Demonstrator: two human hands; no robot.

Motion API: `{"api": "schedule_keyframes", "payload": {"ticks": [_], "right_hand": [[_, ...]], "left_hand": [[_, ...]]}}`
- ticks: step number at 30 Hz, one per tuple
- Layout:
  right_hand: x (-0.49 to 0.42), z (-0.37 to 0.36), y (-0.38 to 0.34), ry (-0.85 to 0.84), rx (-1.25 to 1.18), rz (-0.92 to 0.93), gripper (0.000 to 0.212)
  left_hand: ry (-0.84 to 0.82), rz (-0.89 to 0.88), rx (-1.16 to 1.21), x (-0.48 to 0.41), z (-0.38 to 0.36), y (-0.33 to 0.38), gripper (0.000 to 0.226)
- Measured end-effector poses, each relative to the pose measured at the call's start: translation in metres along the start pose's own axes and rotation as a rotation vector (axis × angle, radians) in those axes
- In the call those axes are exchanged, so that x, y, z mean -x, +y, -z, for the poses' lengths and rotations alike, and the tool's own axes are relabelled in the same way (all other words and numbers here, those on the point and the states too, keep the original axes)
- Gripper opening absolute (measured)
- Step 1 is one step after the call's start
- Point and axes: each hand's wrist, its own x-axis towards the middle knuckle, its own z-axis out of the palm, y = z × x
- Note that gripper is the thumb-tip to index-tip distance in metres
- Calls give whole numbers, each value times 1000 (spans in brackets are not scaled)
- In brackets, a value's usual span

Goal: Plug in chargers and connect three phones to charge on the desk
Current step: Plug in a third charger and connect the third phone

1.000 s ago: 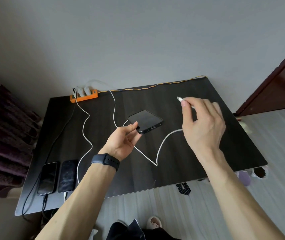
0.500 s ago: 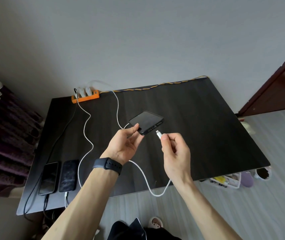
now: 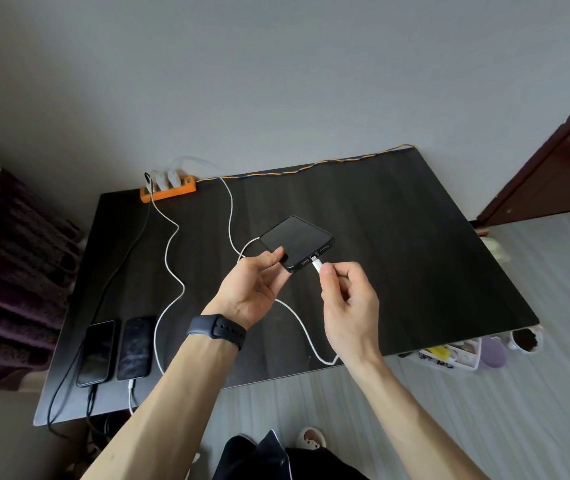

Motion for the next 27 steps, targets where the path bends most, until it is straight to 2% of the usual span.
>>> {"api": "schedule_keyframes", "payload": {"ticks": [5,9,12,15,19,27], "right_hand": [[-3,3,1,-1,8,-9,17],[-5,4,-1,-8,34,3,17],[-6,5,-2,-21,51,12,17],[-5,5,-2,-10,88,29,16],[-4,5,-4,14,138,75,17],[-3,4,-5,-10,73,-70,17]], "left_hand": [[14,-12,7,-1,0,-2,29],[9,-24,-35,3,-5,0,14],[15,-53,-26,-1,-2,1,35],[0,-92,-55,-1,-2,1,40],[16,-174,-96,2,-5,1,31],[-96,-350,-281,9,-5,4,61]]}}
